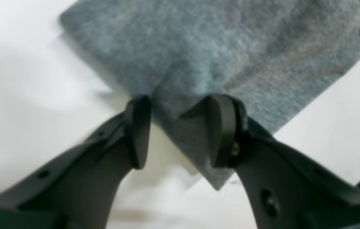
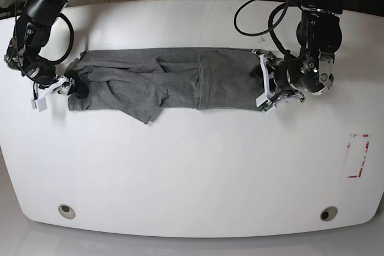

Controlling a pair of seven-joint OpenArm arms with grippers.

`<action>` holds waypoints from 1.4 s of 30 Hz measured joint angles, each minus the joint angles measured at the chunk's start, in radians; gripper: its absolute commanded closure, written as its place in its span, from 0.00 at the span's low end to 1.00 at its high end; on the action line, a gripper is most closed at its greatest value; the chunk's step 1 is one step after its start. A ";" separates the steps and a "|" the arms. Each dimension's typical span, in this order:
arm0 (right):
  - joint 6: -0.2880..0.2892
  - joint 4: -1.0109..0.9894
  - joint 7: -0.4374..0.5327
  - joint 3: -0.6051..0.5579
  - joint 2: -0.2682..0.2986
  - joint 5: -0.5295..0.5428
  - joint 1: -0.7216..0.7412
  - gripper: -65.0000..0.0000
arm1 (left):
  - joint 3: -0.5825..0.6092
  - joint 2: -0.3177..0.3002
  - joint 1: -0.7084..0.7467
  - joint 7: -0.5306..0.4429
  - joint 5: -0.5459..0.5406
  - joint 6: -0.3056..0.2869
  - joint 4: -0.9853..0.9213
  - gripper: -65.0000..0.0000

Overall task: Fold the T-shirt properly
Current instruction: 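Grasp both ends of the folded strip with both grippers, then fold the strip's end held by the right gripper toward the left gripper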

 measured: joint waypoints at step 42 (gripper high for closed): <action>-0.006 0.764 -0.321 -0.086 -0.189 0.138 -0.072 1.00 | -0.005 0.049 0.002 -0.139 -0.003 0.004 -0.119 0.60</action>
